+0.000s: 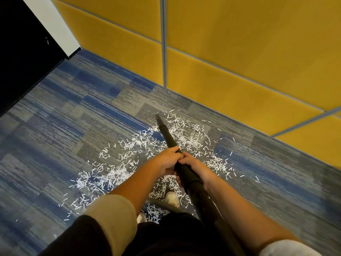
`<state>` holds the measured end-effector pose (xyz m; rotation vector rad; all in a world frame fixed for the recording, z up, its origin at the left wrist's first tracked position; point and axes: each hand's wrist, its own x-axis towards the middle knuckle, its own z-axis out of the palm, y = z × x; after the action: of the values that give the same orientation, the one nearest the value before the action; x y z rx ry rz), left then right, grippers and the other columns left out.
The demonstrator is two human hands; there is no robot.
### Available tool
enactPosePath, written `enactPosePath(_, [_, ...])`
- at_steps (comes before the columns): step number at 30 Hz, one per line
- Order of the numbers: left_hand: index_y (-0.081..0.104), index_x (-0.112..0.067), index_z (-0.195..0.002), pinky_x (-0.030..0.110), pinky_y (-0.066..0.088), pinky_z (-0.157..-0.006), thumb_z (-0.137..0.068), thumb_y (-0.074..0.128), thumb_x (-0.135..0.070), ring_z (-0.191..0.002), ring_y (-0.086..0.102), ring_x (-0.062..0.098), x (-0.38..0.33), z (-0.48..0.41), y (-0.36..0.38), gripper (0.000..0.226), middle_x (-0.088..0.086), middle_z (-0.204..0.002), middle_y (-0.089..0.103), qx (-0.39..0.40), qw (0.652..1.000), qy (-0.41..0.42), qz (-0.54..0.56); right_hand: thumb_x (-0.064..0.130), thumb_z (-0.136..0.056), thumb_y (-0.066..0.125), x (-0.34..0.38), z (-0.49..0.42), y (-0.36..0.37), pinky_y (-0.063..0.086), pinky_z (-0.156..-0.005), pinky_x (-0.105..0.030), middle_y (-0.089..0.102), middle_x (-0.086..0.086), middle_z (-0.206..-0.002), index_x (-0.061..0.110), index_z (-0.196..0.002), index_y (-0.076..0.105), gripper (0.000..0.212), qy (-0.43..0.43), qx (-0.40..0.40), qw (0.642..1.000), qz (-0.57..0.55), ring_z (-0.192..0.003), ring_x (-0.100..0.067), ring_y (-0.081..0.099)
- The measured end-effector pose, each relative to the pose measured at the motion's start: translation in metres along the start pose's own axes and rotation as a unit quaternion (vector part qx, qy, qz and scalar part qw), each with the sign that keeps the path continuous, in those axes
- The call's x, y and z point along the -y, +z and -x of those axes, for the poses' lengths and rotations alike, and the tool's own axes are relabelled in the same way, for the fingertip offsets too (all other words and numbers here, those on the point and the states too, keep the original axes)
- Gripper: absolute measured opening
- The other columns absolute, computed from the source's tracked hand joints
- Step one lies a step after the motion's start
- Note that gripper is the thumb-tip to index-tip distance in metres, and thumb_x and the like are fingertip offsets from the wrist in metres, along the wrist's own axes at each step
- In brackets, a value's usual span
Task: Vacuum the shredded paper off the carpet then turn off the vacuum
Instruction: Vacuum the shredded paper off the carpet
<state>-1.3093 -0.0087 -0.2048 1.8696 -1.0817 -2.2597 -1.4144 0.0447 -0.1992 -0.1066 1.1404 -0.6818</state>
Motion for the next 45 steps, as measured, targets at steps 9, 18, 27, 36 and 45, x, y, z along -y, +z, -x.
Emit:
enactPosePath(9, [0.047,-0.021,-0.131,0.047,0.047,-0.095,-0.097,0.044,-0.006,-0.107,0.059,0.028,-0.008,-0.008,0.005,0.038,0.008,-0.118,0.055,0.013,1.000,-0.003,0.022,0.007,-0.093,0.042,0.006,-0.005,-0.009,0.050,-0.040,-0.027,0.056,-0.018,-0.071,0.026,-0.126,0.041,0.038,0.002,-0.012,1.000,0.001,-0.045,-0.024,0.053])
enactPosePath(18, [0.027,-0.025,-0.148,0.032,0.049,-0.071,-0.097,0.045,-0.010,-0.099,0.057,0.025,-0.014,-0.015,0.008,0.056,0.008,-0.123,0.053,0.013,1.000,-0.006,-0.008,0.006,-0.093,0.043,0.011,-0.006,-0.013,0.049,-0.038,-0.027,0.056,-0.018,-0.071,0.022,-0.134,0.038,0.045,-0.004,-0.021,1.000,-0.002,-0.044,-0.024,0.053])
enactPosePath(27, [0.025,-0.026,-0.149,0.033,0.047,-0.069,-0.097,0.045,-0.013,-0.094,0.054,0.025,-0.024,-0.019,0.004,0.057,0.010,-0.125,0.054,0.006,1.000,-0.002,-0.028,0.006,-0.094,0.042,0.021,-0.006,-0.008,0.048,-0.036,-0.026,0.054,-0.019,-0.076,0.022,-0.126,0.043,0.036,-0.007,-0.013,1.000,-0.014,-0.040,-0.023,0.053])
enactPosePath(36, [0.025,-0.026,-0.149,0.028,0.050,-0.062,-0.098,0.044,-0.013,-0.093,0.057,0.021,-0.035,-0.021,0.022,0.056,0.008,-0.121,0.053,0.027,0.998,0.003,-0.057,0.005,-0.093,0.041,0.024,0.002,-0.023,0.048,-0.038,-0.027,0.054,-0.018,-0.074,0.023,-0.116,0.046,0.030,-0.025,-0.036,0.998,-0.040,-0.044,-0.023,0.050])
enactPosePath(45, [0.027,-0.027,-0.149,0.029,0.053,-0.062,-0.099,0.043,-0.012,-0.083,0.058,0.017,-0.041,-0.021,0.039,0.055,0.006,-0.115,0.053,0.046,0.996,0.002,-0.083,0.005,-0.093,0.041,0.022,0.009,-0.036,0.048,-0.037,-0.026,0.054,-0.018,-0.070,0.024,-0.127,0.041,0.038,-0.046,-0.050,0.997,-0.048,-0.040,-0.023,0.052])
